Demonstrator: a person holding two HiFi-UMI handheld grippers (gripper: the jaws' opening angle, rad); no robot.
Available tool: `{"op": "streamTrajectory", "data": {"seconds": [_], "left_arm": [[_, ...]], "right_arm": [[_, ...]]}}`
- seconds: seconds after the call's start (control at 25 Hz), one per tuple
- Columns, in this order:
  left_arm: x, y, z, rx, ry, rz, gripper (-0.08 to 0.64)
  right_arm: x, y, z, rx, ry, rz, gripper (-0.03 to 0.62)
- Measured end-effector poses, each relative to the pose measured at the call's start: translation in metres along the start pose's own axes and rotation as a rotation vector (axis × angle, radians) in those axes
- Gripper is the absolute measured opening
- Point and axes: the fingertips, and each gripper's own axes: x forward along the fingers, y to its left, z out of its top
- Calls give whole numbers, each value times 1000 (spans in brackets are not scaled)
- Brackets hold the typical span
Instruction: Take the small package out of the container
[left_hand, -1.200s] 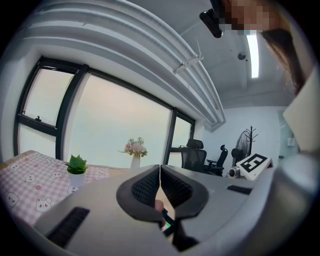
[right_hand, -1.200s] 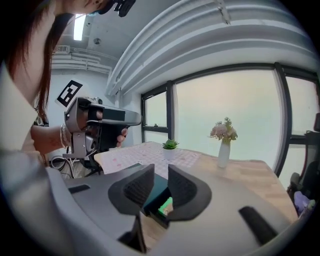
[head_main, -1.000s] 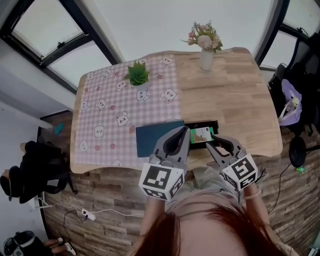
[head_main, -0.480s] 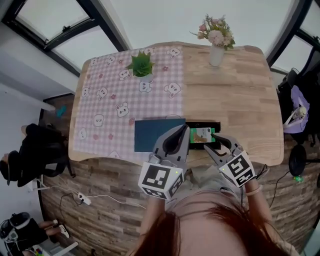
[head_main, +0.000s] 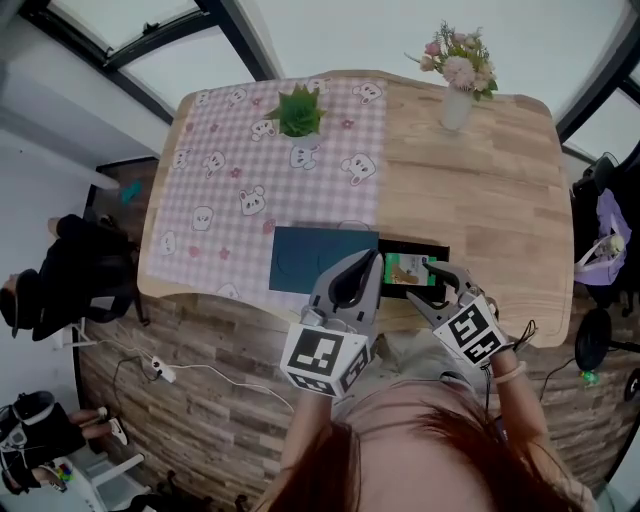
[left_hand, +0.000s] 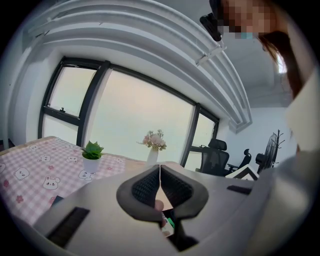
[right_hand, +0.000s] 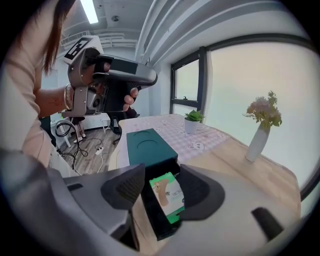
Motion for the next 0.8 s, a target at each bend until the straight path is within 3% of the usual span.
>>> {"op": "streamTrajectory", "data": {"seconds": [0.8], "left_arm": [[6,13,-17,-22,13,109,11]], "right_arm": [[41,-7,-34,-131,141,129,261]]}}
